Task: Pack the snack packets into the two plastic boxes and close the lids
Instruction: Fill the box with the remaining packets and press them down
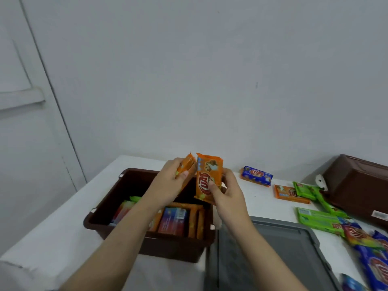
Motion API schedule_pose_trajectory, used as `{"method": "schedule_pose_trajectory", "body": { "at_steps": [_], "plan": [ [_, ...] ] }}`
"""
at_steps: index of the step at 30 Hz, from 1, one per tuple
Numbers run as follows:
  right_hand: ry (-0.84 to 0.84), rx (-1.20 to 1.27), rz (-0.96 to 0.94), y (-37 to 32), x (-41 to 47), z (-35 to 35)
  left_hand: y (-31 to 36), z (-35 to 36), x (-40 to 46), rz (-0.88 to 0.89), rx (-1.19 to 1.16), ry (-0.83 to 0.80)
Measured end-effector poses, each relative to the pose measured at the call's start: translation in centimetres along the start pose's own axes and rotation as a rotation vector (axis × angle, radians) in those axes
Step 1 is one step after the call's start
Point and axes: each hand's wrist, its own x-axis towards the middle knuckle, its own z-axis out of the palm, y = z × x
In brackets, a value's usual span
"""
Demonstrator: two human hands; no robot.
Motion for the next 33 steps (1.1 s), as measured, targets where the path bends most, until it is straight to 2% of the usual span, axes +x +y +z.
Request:
{"method": "schedule_pose_trajectory", "body": {
  "at_steps": [3, 5, 8, 10, 12, 14, 16, 26, 30, 33],
  "plan": [
    [-0.01, -0.226, -0.001, 0.6, 1.1, 2.5, -3.1, -1.5, 0.7, 0.028, 0.078, -0.019],
    [-0.04, -0.427, -0.038, 0.9, 2.1, 3.7, -5.4, -2.9, 1.7, 0.038, 0.26, -0.04],
    [-0.131, -0.703, -0.042, 1.4, 3.6, 4.7, -8.1, -4.6, 3.2, -0.01, 0.564, -0.246],
    [-0.31, -1.015, 0.023, 1.8, 4.4, 5.6, -9.3, -4.9, 3.3, -0.065, 0.698, -0.446],
    [-0.564, -1.323, 0.089, 2.6, 4.5, 6.9, -10.5, -4.7, 2.8, -0.17, 0.687, -0.609],
    [-0.715, -1.349, 0.218, 3.6, 4.2, 8.0, -11.2, -4.4, 2.6, -0.26, 0.631, -0.683],
    [-0.724, -1.302, 0.271, 4.2, 4.3, 8.4, -11.3, -4.3, 2.6, -0.28, 0.616, -0.706],
    [-0.648, -1.24, 0.268, 5.2, 4.8, 8.2, -11.6, -4.5, 2.2, -0.264, 0.539, -0.682],
    [-0.626, -1.29, 0.237, 5.6, 4.6, 8.3, -11.7, -4.8, 2.2, -0.28, 0.475, -0.686],
    [-0.621, -1.384, 0.14, 5.4, 4.6, 8.4, -11.5, -4.8, 2.1, -0.295, 0.433, -0.673]
  ]
}}
